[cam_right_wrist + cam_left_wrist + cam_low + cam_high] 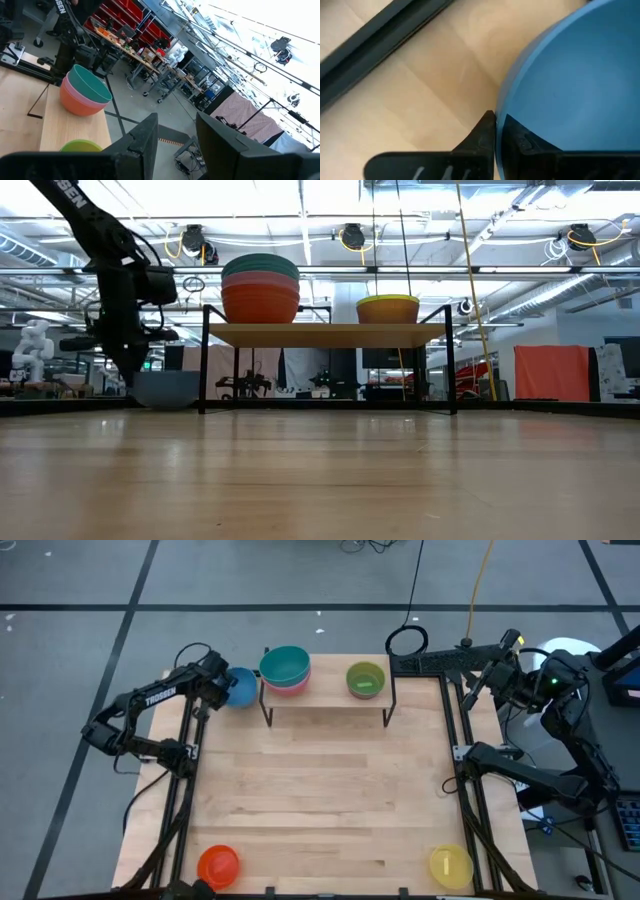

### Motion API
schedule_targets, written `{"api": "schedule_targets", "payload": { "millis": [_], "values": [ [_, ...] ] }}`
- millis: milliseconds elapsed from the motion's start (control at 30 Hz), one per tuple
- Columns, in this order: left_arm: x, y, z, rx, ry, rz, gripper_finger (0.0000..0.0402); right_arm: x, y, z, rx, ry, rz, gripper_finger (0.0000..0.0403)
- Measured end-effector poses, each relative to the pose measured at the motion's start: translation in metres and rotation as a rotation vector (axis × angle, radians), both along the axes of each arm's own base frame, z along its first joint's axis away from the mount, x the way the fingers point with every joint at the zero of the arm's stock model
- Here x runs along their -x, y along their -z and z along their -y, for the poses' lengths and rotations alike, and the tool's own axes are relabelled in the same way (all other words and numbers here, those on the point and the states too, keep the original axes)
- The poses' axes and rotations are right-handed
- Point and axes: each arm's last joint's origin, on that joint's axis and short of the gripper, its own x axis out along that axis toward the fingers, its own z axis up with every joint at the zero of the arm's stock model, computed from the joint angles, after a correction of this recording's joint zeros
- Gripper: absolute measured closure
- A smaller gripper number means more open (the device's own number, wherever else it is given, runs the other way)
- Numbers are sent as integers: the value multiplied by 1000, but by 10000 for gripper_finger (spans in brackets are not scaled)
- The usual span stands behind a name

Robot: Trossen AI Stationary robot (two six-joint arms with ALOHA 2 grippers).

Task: Place and stack bowls onto a shelf
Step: Stack the blue bowl on top of the dark green bowl on the shelf

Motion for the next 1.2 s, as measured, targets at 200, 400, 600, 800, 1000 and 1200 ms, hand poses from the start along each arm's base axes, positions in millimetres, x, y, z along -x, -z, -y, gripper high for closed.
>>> {"api": "schedule_targets", "payload": {
  "millis": [200,400,600,800,1000,1200],
  "values": [
    [9,-4,15,122,243,0,397,0,0,0,0,0,0,277],
    [15,-14,45,256,548,-42,397,0,0,0,2,-1,-1,277],
    [6,-20,73,358,799,-88,397,0,0,0,3,-1,-2,277],
    [-18,-21,93,350,1030,-37,397,0,0,0,3,-5,-2,277],
    [-40,-20,120,307,1305,-66,397,0,0,0,0,-6,3,277],
    [-73,-29,148,115,1570,10,397,0,-3,0,-38,-11,55,277]
  ]
}}
